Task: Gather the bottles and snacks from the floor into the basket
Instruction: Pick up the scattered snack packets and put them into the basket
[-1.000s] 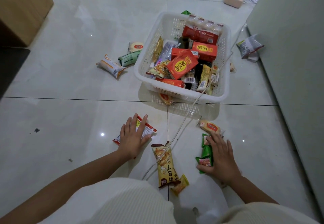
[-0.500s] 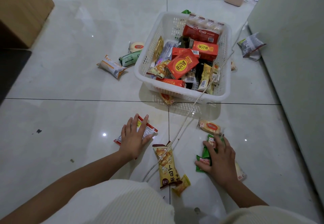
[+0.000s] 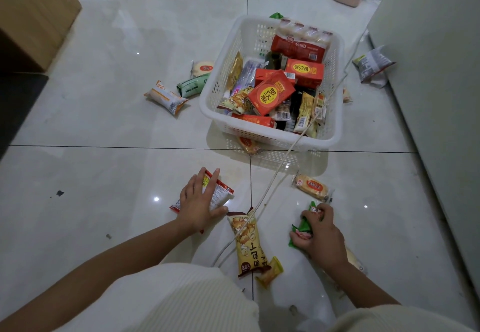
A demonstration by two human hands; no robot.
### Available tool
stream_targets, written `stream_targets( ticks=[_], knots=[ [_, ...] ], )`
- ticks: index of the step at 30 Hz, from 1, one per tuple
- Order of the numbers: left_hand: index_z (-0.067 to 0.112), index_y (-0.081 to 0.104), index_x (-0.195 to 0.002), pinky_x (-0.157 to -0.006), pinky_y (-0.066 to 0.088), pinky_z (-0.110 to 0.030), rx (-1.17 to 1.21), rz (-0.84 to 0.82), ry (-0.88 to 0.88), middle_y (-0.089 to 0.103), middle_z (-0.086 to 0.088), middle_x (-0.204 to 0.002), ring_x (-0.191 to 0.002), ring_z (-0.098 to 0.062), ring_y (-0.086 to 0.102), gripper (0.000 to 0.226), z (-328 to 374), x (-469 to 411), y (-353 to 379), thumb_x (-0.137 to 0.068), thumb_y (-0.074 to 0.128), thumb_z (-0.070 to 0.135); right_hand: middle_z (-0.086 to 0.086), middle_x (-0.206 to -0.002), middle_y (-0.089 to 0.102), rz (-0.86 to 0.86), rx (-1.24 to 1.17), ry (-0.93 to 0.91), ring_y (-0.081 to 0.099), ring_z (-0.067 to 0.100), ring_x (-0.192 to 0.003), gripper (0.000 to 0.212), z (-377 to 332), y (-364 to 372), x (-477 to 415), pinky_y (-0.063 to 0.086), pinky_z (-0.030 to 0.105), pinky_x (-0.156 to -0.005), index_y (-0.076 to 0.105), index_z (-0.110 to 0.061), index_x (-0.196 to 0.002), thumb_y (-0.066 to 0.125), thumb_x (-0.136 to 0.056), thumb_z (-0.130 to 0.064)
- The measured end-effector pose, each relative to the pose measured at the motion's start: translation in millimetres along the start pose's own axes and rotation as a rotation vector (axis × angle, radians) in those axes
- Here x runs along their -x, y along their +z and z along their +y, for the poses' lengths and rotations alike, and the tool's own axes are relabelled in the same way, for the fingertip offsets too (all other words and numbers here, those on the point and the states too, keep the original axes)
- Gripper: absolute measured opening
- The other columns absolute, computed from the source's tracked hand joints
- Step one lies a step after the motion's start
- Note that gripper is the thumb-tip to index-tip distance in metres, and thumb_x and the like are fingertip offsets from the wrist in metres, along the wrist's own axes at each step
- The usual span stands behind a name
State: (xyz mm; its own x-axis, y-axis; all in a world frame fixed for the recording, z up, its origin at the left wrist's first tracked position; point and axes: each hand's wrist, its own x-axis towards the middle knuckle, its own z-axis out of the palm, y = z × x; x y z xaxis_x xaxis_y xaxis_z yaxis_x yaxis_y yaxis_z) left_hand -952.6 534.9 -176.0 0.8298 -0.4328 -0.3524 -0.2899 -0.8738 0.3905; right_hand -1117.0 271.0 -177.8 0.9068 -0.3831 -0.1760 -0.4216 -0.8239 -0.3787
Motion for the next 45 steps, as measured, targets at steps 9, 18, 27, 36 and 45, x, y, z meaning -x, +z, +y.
stream_targets(
  ticks=[9,18,27,36,45],
  knots=[
    [0.02,-0.001,-0.152,-0.107,0.034,-0.047,-0.007,0.092,-0.129,0.025,-0.011,-0.153,-0.137,-0.03,0.033,0.103,-18,8,-19,-0.08,0.068,0.046,0.0,-0.118,0.037,0.161,-0.173,0.155,0.061,0.025,-0.083,0.033,-1,-42,-6,0.049,0.028,-0.073,0.061,-0.022,-0.099,0.078,-0.071,-0.03],
    [0.013,0.024,-0.147,-0.094,0.041,-0.044,0.106,0.55,0.01,0.048,-0.013,-0.135,-0.121,-0.033,0.046,0.088,35,-50,-136,-0.077,0.072,0.033,0.011,-0.122,0.042,0.396,-0.212,0.075,0.057,0.02,-0.09,0.039,-42,-174,-102,0.041,0.023,-0.086,0.061,-0.015,-0.104,0.077,-0.074,-0.033],
    [0.017,-0.004,-0.152,-0.108,0.027,-0.049,0.014,0.389,0.156,0.024,-0.017,-0.153,-0.139,-0.035,0.025,0.102,175,-140,-219,-0.083,0.063,0.05,0.01,-0.15,0.01,0.1,-0.168,-0.113,0.035,0.035,-0.133,0.075,-126,-236,-213,0.035,0.046,-0.11,0.027,-0.029,-0.144,0.059,-0.082,-0.056],
    [0.023,-0.003,-0.152,-0.117,-0.002,-0.047,0.002,0.413,0.04,-0.011,-0.009,-0.16,-0.147,-0.029,-0.012,0.082,102,-123,-133,-0.091,0.031,0.065,0.011,-0.155,0.012,0.143,-0.145,0.074,0.016,0.03,-0.142,0.062,-33,-159,-180,0.018,0.049,-0.113,0.021,-0.029,-0.148,0.04,-0.094,-0.052],
    [0.029,-0.009,-0.151,-0.109,0.034,-0.047,0.744,0.516,-0.155,0.013,-0.012,-0.154,-0.138,-0.033,0.029,0.074,87,-97,-86,-0.096,0.036,0.051,0.014,-0.15,0.028,-0.135,-0.193,0.244,0.025,0.031,-0.137,0.055,7,-41,-76,0.023,0.04,-0.111,0.03,-0.015,-0.145,0.038,-0.097,-0.042]
  ],
)
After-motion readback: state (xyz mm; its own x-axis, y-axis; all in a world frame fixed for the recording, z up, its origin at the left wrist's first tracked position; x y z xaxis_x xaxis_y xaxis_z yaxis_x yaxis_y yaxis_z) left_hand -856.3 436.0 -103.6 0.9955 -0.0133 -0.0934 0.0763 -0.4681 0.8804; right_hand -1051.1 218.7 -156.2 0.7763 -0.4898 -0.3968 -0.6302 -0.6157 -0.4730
